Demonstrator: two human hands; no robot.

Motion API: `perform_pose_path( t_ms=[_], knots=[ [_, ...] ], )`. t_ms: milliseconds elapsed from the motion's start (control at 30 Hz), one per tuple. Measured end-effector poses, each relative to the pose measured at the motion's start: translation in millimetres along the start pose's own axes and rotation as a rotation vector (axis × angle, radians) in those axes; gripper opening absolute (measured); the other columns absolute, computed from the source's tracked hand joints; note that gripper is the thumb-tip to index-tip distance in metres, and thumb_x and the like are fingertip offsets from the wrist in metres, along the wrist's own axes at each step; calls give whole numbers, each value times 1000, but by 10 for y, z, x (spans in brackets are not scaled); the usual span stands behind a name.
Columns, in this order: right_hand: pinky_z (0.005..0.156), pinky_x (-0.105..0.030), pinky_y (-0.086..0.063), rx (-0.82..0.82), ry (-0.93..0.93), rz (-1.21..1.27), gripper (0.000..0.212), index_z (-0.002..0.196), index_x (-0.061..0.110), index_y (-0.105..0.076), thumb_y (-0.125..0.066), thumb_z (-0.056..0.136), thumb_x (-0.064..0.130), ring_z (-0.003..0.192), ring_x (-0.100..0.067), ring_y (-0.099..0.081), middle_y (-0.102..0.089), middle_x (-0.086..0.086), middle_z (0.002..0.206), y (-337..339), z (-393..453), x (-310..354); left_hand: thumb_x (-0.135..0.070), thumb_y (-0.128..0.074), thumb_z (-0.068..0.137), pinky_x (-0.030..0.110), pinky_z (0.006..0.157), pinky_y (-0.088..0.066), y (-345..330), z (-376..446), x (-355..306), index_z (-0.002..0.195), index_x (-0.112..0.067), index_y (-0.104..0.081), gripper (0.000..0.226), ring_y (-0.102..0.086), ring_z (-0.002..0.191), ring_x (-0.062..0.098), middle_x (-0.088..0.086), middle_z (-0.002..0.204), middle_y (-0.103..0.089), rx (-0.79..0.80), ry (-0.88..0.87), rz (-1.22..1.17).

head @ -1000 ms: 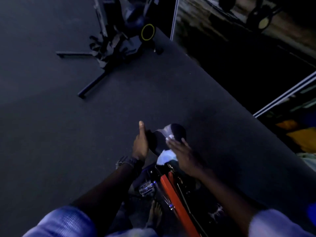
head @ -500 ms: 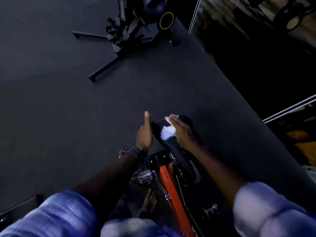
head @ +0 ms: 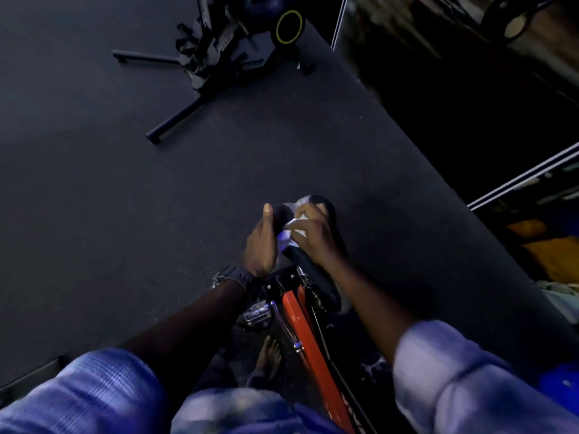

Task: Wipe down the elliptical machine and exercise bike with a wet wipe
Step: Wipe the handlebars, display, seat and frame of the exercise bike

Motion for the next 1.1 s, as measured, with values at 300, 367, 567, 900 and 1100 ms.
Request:
perform_pose_path(
  t_ms=[300,367,567,900,1100],
  knots=[
    [81,-24,-44,160,87,79,20,80,11,-78,-59,75,8,91,-13,-54,-70,-2,91,445,-1422,-53,-61,-22,106,34,127,-17,-85,-235,30,155,-18,-41,69,-27,152,13,-1,164,-34,-45,-90,137],
    [82,-21,-45,135,47,89,26,85,9,-79,-55,76,10,91,-14,-56,-72,-4,93,449,-1385,-76,-53,-23,108,30,126,-14,-129,-270,37,156,-16,-39,63,-22,154,11,0,166,-30,-44,-100,172],
    [96,-6,-38,115,-288,102,39,109,-6,-71,-43,93,17,112,-25,-63,-67,-21,120,183,-888,-200,-50,-26,110,35,127,-17,-290,-356,76,152,-15,-46,59,-24,153,9,0,163,-36,-49,-129,204],
    [113,-27,-33,-22,-478,126,44,139,-1,-50,-40,102,20,131,-31,-51,-53,-19,141,202,-1232,-201,-77,-16,87,42,124,-26,-280,-327,65,147,-14,-53,95,-37,148,14,3,157,-47,-99,-152,215],
    [105,-28,-35,1,-637,174,77,147,2,-40,-34,97,61,127,-32,-53,-54,-22,138,89,-1366,-182,-82,-12,82,43,123,-29,-221,-328,2,143,-16,-58,101,-44,144,17,4,153,-53,-109,-148,272]
  ],
)
Point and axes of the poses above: each hand's wrist, its own z-axis towards the middle knuckle, its own y-axis out of the back of the hand, x = y × z, the point moved 6 cm from there along z, towards the middle knuckle
